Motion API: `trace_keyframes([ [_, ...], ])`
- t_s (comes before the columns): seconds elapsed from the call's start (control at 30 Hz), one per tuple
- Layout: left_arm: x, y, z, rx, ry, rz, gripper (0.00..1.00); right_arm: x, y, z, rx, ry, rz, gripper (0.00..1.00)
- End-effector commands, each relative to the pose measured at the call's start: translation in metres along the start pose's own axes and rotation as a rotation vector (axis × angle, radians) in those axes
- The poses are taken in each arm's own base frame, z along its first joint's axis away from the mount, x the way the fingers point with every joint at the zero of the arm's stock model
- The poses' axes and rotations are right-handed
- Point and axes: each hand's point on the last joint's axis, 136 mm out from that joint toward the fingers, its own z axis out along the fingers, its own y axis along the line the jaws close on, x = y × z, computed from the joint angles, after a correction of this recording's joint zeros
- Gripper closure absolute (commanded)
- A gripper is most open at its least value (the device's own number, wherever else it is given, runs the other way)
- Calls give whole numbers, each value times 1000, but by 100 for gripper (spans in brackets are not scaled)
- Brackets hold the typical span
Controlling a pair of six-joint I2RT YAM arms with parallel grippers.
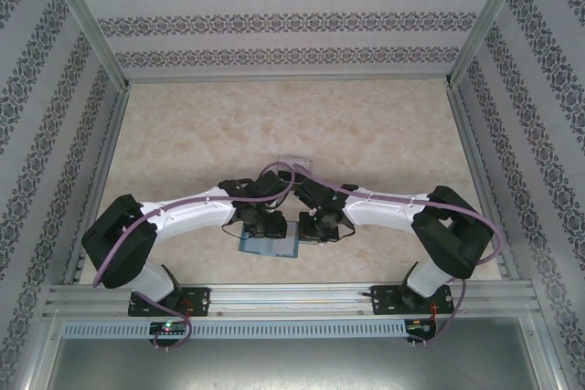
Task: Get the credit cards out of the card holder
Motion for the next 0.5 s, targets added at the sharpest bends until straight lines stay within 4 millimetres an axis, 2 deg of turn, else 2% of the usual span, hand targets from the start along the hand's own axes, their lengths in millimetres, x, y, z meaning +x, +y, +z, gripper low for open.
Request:
trace_keyframes([
  [0.0,-9,-18,-5,85,-39,1,71,4,0,-2,-7,-5,-1,78],
  [0.23,-12,-43,16,251,-11,-63,73,5,-2,-1,1,-4,0,78],
  [0.47,-3,-29,38,210,40,-92,68,5,-2,-2,6,-2,-3,78],
])
